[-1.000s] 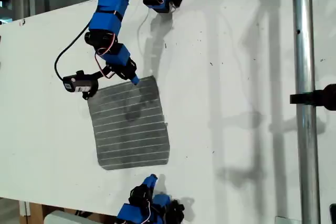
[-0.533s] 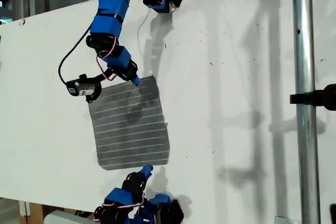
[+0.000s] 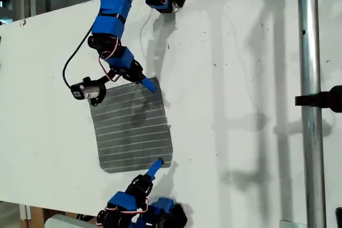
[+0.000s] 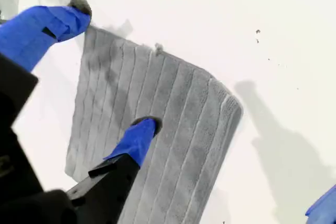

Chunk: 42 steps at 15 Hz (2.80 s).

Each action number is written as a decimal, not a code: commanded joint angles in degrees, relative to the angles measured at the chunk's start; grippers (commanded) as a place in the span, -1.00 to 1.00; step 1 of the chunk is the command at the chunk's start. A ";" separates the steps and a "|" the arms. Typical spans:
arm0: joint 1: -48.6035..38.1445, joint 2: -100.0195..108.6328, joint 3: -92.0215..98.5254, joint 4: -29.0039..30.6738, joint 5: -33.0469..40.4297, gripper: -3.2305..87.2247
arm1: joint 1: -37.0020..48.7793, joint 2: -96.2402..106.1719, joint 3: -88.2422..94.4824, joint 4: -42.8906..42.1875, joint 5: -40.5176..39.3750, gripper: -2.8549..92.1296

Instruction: Grasp corners of a towel and fold twice.

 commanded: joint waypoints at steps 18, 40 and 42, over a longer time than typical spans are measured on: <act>-11.60 -3.96 16.79 -12.66 -0.35 -0.15 | 12.30 -36.30 -5.19 -13.89 -12.48 -0.94; 10.63 -18.81 0.62 -9.40 -20.39 -0.99 | -9.49 -15.03 -2.81 4.66 5.36 -0.94; 18.28 -17.14 -4.75 -8.26 -26.19 -0.99 | -16.61 -9.23 -6.06 8.96 12.83 -0.94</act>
